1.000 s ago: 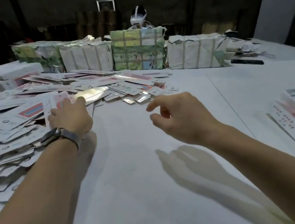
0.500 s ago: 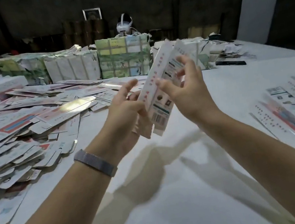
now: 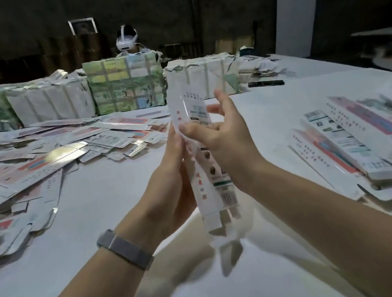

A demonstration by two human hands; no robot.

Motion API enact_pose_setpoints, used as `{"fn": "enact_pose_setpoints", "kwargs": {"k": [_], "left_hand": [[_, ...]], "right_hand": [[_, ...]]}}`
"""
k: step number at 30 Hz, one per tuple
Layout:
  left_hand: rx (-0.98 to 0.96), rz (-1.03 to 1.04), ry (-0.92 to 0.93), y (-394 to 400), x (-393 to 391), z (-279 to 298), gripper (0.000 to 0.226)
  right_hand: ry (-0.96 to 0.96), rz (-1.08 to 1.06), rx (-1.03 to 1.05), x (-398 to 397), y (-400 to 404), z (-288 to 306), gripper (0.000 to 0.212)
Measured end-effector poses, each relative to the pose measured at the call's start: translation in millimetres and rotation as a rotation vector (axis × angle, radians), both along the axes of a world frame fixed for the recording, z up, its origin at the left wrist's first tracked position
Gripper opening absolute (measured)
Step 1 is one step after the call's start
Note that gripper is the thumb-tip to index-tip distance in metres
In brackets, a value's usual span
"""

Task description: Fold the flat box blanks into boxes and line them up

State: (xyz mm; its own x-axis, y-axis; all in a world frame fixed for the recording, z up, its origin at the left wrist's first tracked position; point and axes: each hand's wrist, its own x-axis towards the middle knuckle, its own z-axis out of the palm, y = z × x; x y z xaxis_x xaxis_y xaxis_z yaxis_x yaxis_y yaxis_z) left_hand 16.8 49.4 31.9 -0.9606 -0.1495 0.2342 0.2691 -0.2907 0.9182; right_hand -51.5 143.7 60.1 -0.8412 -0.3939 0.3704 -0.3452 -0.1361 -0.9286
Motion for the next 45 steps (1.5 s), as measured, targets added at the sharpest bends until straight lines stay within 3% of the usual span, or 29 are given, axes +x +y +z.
{"fn": "enact_pose_setpoints", "kwargs": {"k": [1,3,5,7,12,17,22,27,36,40,45], "left_hand": [[-0.025,0.062,0.033,4.7,-0.5,2.2,0.044],[-0.096,0.151,0.096,5.1,2.8,0.5,0.066],[-0.184,0.085,0.012,4.8,6.8,-0.1,0.091],[-0.244,0.055,-0.038,0.5,9.7,-6.0,0.098],[-0.299,0.15,0.044,5.6,11.6,-7.8,0.063],[-0.328,0.328,0.119,7.4,16.3,-5.1,0.088],[-0.295,0.382,0.163,1.7,16.3,-5.2,0.097],[-0.219,0.249,0.083,-9.9,17.0,0.2,0.058],[-0.259,0.115,0.026,-35.3,21.0,0.7,0.077],[-0.28,0.048,0.021,-38.7,20.1,0.2,0.08],[-0.354,0.045,0.004,-42.6,22.1,4.2,0.061]], "right_hand": [[-0.003,0.008,-0.008,0.3,0.3,-0.4,0.093],[-0.042,0.068,-0.034,1.1,-1.1,0.5,0.089],[-0.107,0.172,-0.066,3.0,-3.6,0.2,0.086],[-0.142,0.241,-0.077,2.9,-5.5,-2.8,0.086],[-0.185,0.346,-0.168,-1.4,-2.3,-3.7,0.076],[-0.148,0.331,-0.184,0.2,0.1,-5.1,0.046],[-0.124,0.319,-0.169,-3.1,2.2,-3.6,0.037],[-0.041,0.276,-0.083,-2.3,2.0,-5.4,0.035],[0.016,0.243,-0.011,-1.8,-4.3,-12.1,0.042],[0.031,0.266,-0.017,-4.9,-2.3,-11.4,0.034],[0.034,0.284,-0.029,0.6,-3.7,-11.2,0.029]]}}
